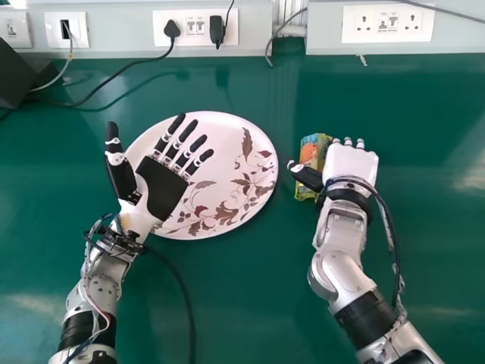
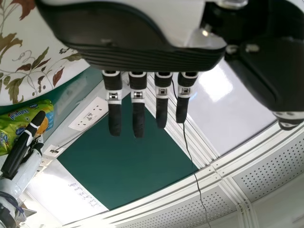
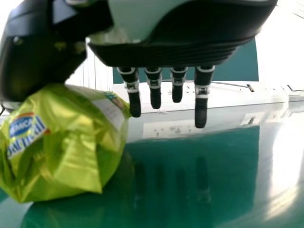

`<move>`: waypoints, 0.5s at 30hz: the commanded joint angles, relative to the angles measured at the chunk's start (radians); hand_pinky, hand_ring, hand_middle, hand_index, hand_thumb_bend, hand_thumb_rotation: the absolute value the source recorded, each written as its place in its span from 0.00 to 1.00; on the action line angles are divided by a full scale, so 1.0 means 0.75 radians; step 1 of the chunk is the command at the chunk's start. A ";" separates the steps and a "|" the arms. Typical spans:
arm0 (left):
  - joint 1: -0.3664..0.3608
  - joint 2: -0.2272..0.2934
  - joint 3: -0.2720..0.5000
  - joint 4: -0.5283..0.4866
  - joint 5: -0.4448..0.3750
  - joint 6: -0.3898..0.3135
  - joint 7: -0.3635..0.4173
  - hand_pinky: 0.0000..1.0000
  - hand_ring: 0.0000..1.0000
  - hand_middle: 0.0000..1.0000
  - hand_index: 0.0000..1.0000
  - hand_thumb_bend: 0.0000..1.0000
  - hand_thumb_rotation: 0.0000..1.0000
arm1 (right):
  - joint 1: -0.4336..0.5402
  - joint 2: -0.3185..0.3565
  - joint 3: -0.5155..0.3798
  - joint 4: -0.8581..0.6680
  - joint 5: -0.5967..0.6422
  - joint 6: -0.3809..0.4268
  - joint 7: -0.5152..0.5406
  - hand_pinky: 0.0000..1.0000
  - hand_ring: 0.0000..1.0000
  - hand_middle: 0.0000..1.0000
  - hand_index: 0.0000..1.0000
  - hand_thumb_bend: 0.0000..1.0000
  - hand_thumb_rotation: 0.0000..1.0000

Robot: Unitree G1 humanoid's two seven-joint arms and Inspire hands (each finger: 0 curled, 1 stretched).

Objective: Pick up biscuit and place it in the plate

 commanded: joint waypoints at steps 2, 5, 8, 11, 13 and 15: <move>0.013 0.004 -0.001 -0.007 0.004 0.003 0.005 0.69 0.77 0.88 0.89 0.99 0.53 | 0.053 0.001 0.016 0.031 0.031 0.023 0.012 0.69 0.90 0.99 0.91 0.99 0.47; 0.011 0.002 0.001 -0.006 -0.001 0.015 0.014 0.68 0.76 0.87 0.89 0.99 0.52 | 0.054 -0.003 0.023 0.026 0.033 0.028 0.011 0.68 0.88 0.97 0.90 0.99 0.45; 0.009 0.001 0.002 -0.003 -0.001 0.014 0.013 0.67 0.76 0.87 0.89 0.99 0.52 | 0.054 -0.007 0.030 0.023 0.037 0.034 0.009 0.68 0.88 0.97 0.90 0.98 0.44; 0.006 0.004 0.003 0.003 -0.006 0.027 0.009 0.68 0.76 0.87 0.89 1.00 0.52 | 0.054 -0.011 0.033 0.017 0.043 0.034 0.007 0.67 0.87 0.96 0.90 0.98 0.43; 0.001 0.006 0.006 0.006 -0.012 0.041 0.008 0.68 0.76 0.87 0.89 1.00 0.52 | 0.053 -0.012 0.033 0.016 0.048 0.035 0.007 0.67 0.86 0.96 0.90 0.97 0.40; -0.001 0.007 0.010 0.004 -0.020 0.061 0.009 0.68 0.76 0.87 0.89 1.00 0.52 | 0.051 -0.014 0.036 0.016 0.050 0.038 0.009 0.67 0.85 0.96 0.90 0.97 0.38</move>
